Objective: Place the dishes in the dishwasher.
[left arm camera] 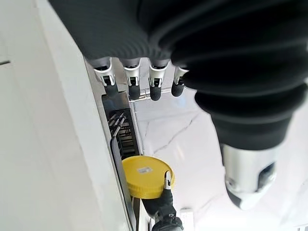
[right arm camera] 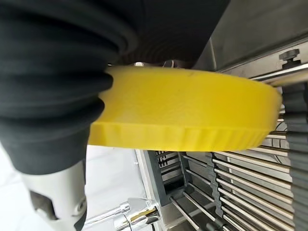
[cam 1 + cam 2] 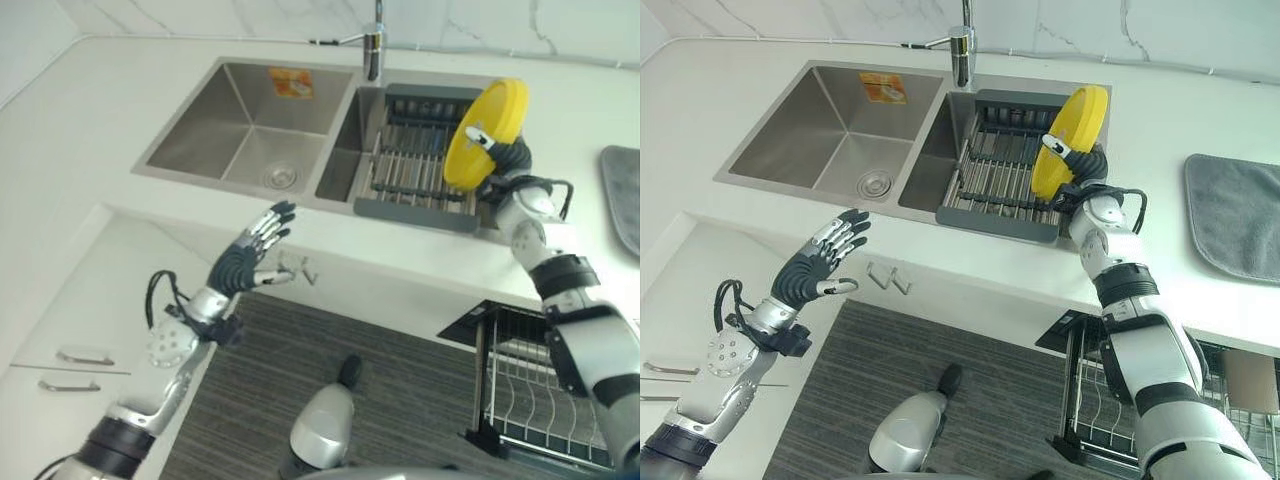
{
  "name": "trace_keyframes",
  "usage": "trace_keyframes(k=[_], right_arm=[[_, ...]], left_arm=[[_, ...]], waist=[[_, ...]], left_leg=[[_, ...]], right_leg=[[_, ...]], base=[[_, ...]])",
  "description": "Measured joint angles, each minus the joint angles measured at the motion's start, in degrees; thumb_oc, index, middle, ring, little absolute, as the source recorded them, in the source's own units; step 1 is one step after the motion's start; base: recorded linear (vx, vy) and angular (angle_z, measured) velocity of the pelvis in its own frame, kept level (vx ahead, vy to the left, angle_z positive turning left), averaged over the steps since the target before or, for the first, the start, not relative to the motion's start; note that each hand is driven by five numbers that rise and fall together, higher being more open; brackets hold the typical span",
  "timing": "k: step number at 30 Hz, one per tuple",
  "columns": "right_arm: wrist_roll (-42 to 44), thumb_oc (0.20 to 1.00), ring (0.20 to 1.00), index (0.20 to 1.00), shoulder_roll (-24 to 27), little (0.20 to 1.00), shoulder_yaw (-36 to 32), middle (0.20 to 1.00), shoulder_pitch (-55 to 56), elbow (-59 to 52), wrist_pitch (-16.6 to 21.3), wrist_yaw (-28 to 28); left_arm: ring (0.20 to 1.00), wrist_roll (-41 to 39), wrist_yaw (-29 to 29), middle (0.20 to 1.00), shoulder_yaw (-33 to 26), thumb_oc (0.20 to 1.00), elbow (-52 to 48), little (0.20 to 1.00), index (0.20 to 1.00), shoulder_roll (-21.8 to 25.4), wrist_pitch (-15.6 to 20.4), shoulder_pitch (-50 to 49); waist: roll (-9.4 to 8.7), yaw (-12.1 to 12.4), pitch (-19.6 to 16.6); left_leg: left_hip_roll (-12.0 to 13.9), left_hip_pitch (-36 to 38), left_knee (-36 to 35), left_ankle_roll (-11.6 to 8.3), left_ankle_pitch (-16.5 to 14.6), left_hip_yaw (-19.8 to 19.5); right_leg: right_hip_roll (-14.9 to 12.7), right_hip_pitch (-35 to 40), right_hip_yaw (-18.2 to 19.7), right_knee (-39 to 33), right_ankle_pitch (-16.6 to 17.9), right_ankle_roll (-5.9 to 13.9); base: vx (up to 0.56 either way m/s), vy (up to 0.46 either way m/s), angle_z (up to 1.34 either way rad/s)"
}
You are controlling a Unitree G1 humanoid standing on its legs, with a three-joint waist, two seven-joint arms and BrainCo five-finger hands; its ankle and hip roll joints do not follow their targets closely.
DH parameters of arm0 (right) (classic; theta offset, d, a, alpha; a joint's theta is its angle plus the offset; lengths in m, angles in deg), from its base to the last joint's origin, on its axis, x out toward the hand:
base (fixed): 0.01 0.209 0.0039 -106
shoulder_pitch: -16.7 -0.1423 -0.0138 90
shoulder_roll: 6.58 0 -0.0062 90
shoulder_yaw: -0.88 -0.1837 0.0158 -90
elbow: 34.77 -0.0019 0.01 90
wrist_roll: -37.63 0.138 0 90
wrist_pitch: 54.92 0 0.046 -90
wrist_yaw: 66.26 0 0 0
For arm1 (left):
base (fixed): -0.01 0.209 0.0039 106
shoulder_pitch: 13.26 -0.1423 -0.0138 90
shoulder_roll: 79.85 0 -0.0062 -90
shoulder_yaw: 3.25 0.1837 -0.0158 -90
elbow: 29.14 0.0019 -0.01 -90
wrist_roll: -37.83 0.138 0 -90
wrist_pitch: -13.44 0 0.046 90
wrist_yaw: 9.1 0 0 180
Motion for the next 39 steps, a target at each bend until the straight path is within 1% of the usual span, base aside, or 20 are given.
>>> trace_keyframes(k=[2, 6, 7, 8, 13, 15, 19, 22, 30, 32, 33, 36, 39], right_arm=[[-0.02, 1.000, 1.000, 1.000, 0.34, 1.000, 0.28, 1.000, -0.36, 0.83, 0.04, -0.14], [-0.02, 1.000, 1.000, 1.000, 1.45, 1.000, 1.45, 1.000, -1.46, 0.90, -0.02, -0.33], [-0.04, 0.558, 0.558, 0.558, 1.45, 0.558, 1.46, 0.558, -1.51, 0.90, -0.02, -0.36], [-0.04, 0.200, 0.200, 0.200, 1.45, 0.200, 1.46, 0.200, -1.51, 0.90, -0.02, -0.36], [-0.14, 0.200, 0.200, 0.200, 1.55, 0.200, 1.68, 0.200, -1.93, 1.20, -0.05, -1.34], [-0.23, 0.200, 0.200, 0.200, 1.58, 0.200, 2.20, 0.200, -3.19, 2.95, -0.06, -1.66], [-0.61, 0.200, 0.200, 0.200, 1.44, 0.200, 2.50, 0.200, -3.48, 3.05, 0.01, -1.71], [-0.68, 0.200, 0.200, 0.200, 1.44, 0.200, 2.63, 0.200, -3.55, 3.09, 0.02, -2.87], [-0.31, 0.200, 0.200, 0.200, 1.20, 0.200, 2.51, 0.200, -3.55, 3.03, 0.29, -4.06], [0.69, 0.200, 0.200, 0.200, 0.92, 0.200, 2.52, 0.200, -3.54, 3.04, 0.53, -4.54], [1.14, 0.200, 0.200, 0.200, 0.78, 0.200, 2.47, 0.200, -3.50, 3.03, 0.78, -4.65], [5.33, 0.200, 0.200, 0.200, -1.00, 0.200, 0.90, 0.200, -2.29, 2.40, 2.93, -4.69], [7.18, 0.200, 0.200, 0.200, -2.44, 0.200, -0.78, 0.200, -0.92, -0.12, 3.97, -4.46]], left_arm=[[1.000, -0.01, 0.00, 1.000, 0.00, 1.000, 0.12, 1.000, 1.000, -0.12, 0.00, 0.09], [1.000, -0.01, -0.03, 1.000, 0.00, 1.000, 1.16, 1.000, 1.000, -0.07, -0.01, 0.16], [1.000, -0.02, -0.02, 1.000, 0.00, 1.000, 1.20, 1.000, 1.000, -0.07, -0.01, 0.15], [1.000, -0.02, -0.02, 1.000, 0.00, 1.000, 1.20, 1.000, 1.000, -0.07, -0.01, 0.15], [1.000, -0.05, -0.02, 1.000, 0.23, 1.000, 1.36, 1.000, 1.000, -0.09, 0.01, 0.16], [1.000, -0.08, -0.01, 1.000, 0.83, 1.000, 1.39, 1.000, 1.000, -0.07, 0.00, 0.35], [1.000, -0.51, 0.00, 1.000, 1.96, 1.000, 1.57, 1.000, 1.000, -0.09, 0.00, 0.71], [1.000, -1.41, -0.02, 1.000, 2.00, 1.000, 1.57, 1.000, 1.000, -0.09, 0.00, 1.17], [1.000, -2.26, -0.01, 1.000, 2.05, 1.000, 1.58, 1.000, 1.000, -0.38, -0.01, 1.97], [1.000, -2.26, 0.02, 1.000, 2.10, 1.000, 1.57, 1.000, 1.000, -0.39, 0.00, 2.06], [1.000, -2.26, 0.03, 1.000, 2.09, 1.000, 1.57, 1.000, 1.000, -0.44, -0.02, 2.08], [1.000, -2.28, 0.09, 1.000, 2.09, 1.000, 1.49, 1.000, 1.000, -0.83, -0.28, 2.24], [1.000, -2.27, 0.15, 1.000, 2.08, 1.000, 1.51, 1.000, 1.000, -1.04, -0.32, 2.23]], waist=[[-0.09, -0.01, 0.05], [-0.34, 0.10, 0.30], [-0.40, 0.14, 0.34], [-0.41, 0.15, 0.34], [-0.38, 0.13, 0.36], [-0.20, 0.09, 0.53], [-0.03, 0.52, 0.74], [-0.02, 1.04, 0.75], [-0.01, 1.10, 0.75], [0.06, 1.10, 0.79], [0.10, 0.96, 0.80], [0.12, 0.72, 0.81], [0.12, 0.41, 0.81]], left_leg=[[-0.22, -0.05, 0.25, -0.19, -0.26, -0.44], [-0.40, -0.67, 0.61, -0.04, -0.18, -0.91], [-0.42, -0.68, 0.61, -0.04, -0.18, -0.97], [-0.42, -0.68, 0.61, -0.04, -0.18, -0.97], [-0.42, -0.72, 0.68, -0.03, -0.15, -0.97], [-0.34, -1.17, 0.83, -0.09, -0.29, -1.12], [-0.42, -1.82, 1.23, 0.03, -0.46, -1.18], [-0.43, -1.82, 1.24, 0.03, -0.46, -1.15], [-0.43, -1.78, 1.24, 0.04, -0.45, -1.03], [-0.43, -1.79, 1.40, 0.07, -0.41, -0.97], [-0.38, -1.80, 1.34, 0.07, -0.50, -0.97], [-0.33, -1.47, 1.45, 0.09, -0.46, -0.80], [-0.30, -1.40, 1.45, 0.08, -0.47, -0.79]], right_leg=[[-0.38, 0.19, -0.29, 0.43, -0.34, 0.20], [-0.44, -0.24, -0.26, 1.01, -0.69, -0.20], [-0.44, -0.20, -0.26, 1.01, -0.76, -0.22], [-0.43, -0.20, -0.26, 1.02, -0.76, -0.21], [-0.40, -0.33, -0.21, 1.07, -0.72, -0.16], [-0.46, -0.91, 0.00, 1.53, -0.95, -0.07], [-0.66, -1.48, 0.15, 2.07, -1.16, -0.04], [-0.67, -1.51, 0.16, 2.07, -1.18, -0.05], [-0.68, -1.48, 0.19, 2.06, -1.17, -0.05], [-0.64, -1.57, 0.29, 2.12, -0.97, 0.23], [-0.65, -1.77, 0.37, 2.06, -1.22, -0.14], [-0.70, -1.14, 0.27, 2.08, -1.09, -0.05], [-0.60, -1.06, 0.34, 2.00, -1.08, -0.03]], base=[[0.00, -0.003, 0.09], [0.01, 0.002, 0.07], [0.00, 0.000, 0.00], [0.00, 0.000, 0.00], [-0.05, 0.015, -0.01], [0.02, -0.022, 0.00], [0.01, -0.012, 0.02], [0.00, 0.000, 0.00], [-0.03, 0.001, 0.00], [-0.01, -0.021, -0.01], [0.05, -0.068, -0.02], [-0.09, -0.040, 0.00], [-0.06, -0.104, 0.00]])
